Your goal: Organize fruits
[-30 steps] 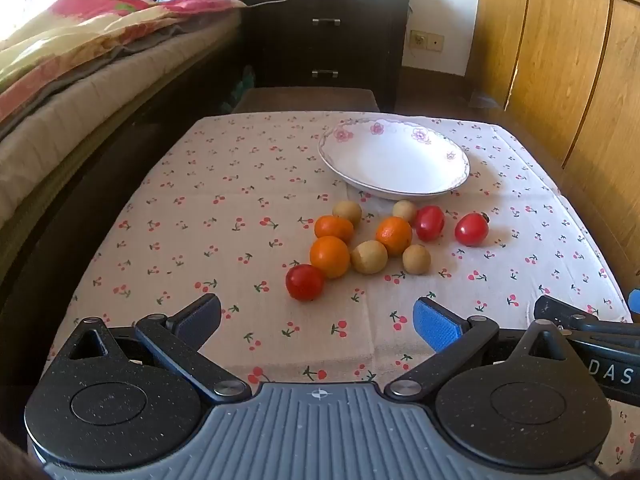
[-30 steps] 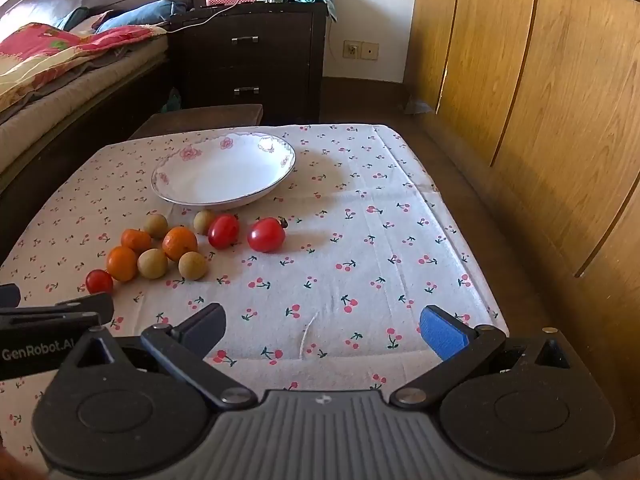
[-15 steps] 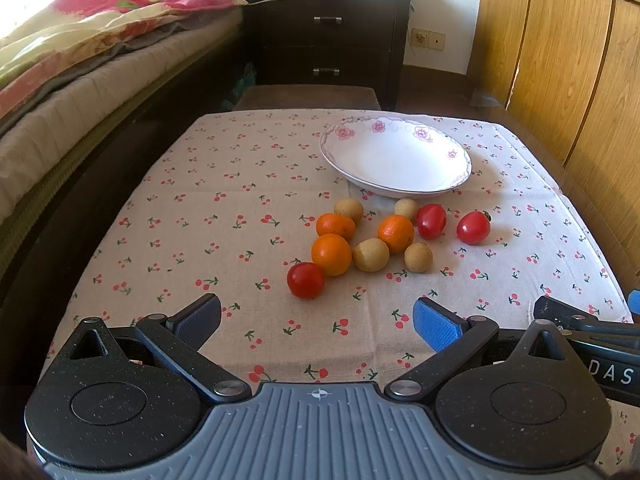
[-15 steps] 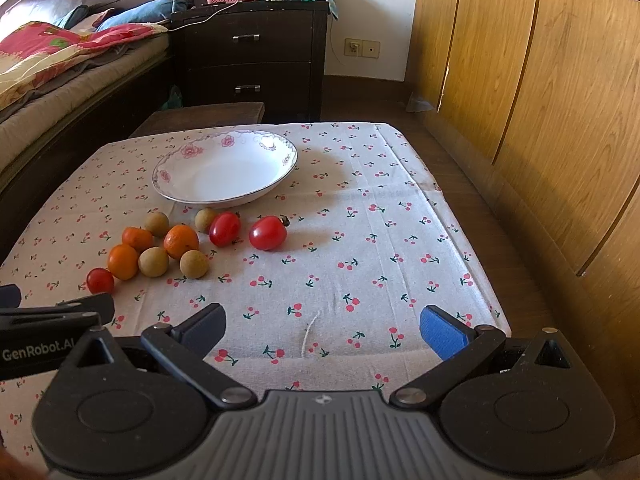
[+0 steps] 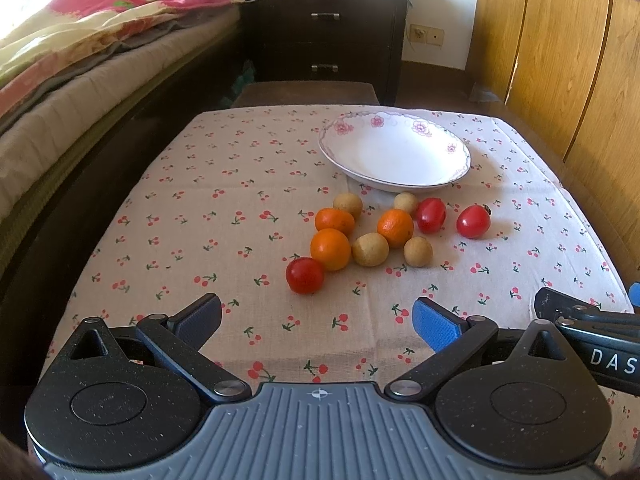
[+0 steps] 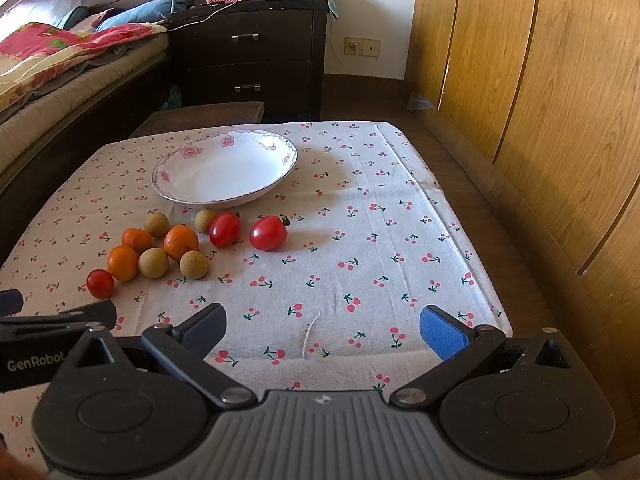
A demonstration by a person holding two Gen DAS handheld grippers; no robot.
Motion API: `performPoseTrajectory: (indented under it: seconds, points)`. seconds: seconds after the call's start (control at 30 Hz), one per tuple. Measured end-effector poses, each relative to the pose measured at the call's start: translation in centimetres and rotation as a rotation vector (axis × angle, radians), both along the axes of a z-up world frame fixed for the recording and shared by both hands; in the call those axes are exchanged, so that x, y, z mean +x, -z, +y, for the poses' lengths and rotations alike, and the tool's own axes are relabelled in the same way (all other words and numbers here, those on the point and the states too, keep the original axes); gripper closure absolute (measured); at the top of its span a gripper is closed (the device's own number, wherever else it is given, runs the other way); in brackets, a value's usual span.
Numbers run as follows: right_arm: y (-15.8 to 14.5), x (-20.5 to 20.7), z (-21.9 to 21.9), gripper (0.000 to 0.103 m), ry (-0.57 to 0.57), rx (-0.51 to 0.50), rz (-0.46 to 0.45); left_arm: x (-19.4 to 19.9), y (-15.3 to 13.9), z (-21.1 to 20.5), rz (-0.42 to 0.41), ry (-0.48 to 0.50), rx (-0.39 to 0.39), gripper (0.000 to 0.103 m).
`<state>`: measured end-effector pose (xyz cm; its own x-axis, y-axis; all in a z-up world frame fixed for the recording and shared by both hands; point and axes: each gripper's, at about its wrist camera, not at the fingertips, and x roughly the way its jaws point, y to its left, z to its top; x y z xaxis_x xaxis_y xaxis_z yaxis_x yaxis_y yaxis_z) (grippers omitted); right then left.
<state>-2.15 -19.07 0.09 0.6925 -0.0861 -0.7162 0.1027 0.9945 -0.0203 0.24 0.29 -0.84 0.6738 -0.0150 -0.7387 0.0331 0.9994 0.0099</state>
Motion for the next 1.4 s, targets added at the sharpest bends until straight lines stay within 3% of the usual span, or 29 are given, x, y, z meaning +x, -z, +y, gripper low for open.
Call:
performPoseTrajectory:
  seconds: [1.4]
  points:
    - [0.26, 0.21, 0.28, 0.000, -0.005, 0.016, 0.014, 0.15, 0.00, 0.10, 0.009, 0.006, 0.003, 0.004]
